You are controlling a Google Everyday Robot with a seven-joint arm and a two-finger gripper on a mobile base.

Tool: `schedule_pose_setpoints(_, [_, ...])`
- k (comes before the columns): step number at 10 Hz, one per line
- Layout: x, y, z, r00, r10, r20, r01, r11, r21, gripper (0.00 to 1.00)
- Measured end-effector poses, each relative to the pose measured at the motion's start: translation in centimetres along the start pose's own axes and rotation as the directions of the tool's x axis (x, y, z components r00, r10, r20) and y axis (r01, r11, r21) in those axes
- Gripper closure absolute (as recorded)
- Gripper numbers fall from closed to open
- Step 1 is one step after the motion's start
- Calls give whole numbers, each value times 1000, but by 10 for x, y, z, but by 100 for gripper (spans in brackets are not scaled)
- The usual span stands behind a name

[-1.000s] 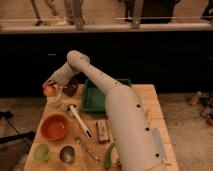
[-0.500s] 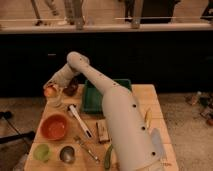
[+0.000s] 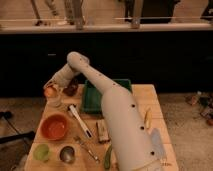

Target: Place apple in paper cup

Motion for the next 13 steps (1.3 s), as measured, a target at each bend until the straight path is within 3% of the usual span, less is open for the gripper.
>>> schedule_pose_setpoints(4, [0, 0, 0, 1000, 0, 0, 0, 1000, 0, 26])
schedule_pose_setpoints(5, [0, 0, 0, 1000, 1, 0, -1, 1000, 0, 22])
schedule_pose_setpoints(13, [1, 1, 1, 1000, 1, 0, -1, 1000, -1, 20])
